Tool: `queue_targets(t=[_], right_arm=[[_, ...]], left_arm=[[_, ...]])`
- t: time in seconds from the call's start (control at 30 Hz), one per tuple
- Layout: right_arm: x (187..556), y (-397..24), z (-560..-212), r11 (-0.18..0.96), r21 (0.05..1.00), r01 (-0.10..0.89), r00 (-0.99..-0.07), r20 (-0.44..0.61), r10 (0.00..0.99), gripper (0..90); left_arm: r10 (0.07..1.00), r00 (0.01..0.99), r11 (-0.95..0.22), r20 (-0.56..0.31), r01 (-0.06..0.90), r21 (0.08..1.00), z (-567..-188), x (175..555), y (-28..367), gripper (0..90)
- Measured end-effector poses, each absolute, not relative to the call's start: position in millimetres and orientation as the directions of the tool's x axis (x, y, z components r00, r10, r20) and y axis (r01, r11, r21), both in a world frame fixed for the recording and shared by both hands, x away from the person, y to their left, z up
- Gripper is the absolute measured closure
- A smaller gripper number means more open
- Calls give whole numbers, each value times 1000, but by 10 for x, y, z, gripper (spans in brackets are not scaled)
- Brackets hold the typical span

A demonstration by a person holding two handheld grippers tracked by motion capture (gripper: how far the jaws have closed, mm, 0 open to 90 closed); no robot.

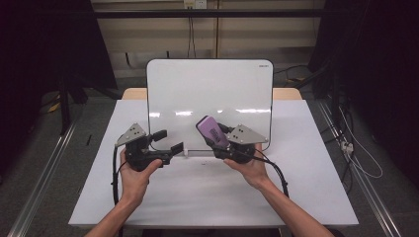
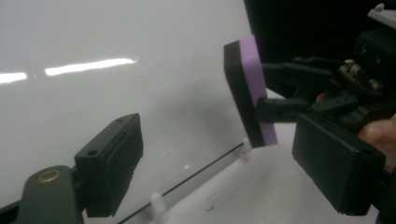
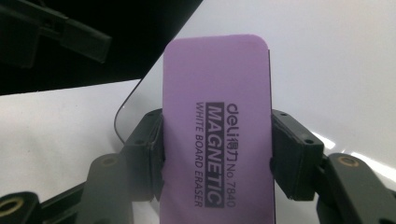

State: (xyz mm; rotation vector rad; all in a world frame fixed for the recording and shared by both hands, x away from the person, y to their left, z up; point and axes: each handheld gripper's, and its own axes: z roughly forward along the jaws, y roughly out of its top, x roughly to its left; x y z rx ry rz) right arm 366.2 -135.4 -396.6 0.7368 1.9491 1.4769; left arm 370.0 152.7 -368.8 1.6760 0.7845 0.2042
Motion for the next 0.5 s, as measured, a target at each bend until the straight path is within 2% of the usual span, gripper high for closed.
queue_targets(t=[0.5], right_arm=[[3605,-1231,-3990,243,969,56,-707,-133,694,417]], left_arm=[[567,759,-43,-319,414,909,-3608,3883,1174,363]])
